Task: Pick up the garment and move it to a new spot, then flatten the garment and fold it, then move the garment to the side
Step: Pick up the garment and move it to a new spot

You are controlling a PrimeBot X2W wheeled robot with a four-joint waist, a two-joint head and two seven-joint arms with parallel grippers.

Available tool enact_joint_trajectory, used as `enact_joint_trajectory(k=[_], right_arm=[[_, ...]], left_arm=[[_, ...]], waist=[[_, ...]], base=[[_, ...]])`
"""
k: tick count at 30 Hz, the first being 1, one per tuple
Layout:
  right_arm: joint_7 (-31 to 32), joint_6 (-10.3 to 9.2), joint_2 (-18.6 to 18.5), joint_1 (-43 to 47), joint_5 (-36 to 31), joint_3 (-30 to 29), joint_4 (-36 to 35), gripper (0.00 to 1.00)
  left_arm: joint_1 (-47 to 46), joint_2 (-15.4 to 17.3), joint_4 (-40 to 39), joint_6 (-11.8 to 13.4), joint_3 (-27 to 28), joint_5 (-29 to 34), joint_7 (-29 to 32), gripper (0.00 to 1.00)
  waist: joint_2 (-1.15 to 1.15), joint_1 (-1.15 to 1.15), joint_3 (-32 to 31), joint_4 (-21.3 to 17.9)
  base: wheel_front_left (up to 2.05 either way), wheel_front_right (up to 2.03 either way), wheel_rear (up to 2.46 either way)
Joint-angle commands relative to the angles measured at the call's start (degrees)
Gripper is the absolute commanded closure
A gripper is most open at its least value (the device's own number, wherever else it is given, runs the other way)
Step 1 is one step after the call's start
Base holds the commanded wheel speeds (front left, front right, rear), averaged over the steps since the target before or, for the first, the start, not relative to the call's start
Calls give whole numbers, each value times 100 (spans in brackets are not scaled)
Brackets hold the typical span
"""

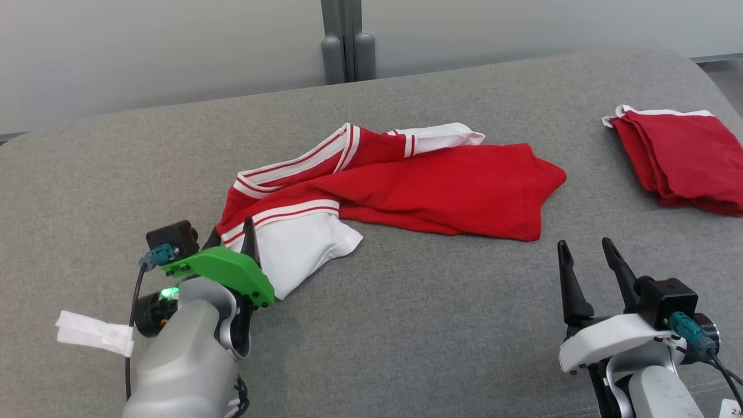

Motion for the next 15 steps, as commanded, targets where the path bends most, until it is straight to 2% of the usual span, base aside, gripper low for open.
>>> enact_joint_trajectory(k=[1, 8, 15], right_arm=[[-7, -7, -14, -51, -8, 14, -17, 0], [15, -7, -14, -78, -54, -1, -31, 0], [19, -7, -14, 26, -104, -73, -27, 0]], left_arm=[[-19, 60, -191, 48, 76, 142, -52, 0], [370, 121, -1219, 198, 541, 733, -33, 0], [1020, 37, -2050, 77, 845, 1105, -34, 0]], waist=[[0, 0, 29, 38], [0, 0, 82, 158], [0, 0, -40, 292]], base=[[0, 0, 0], [0, 0, 0], [0, 0, 0]])
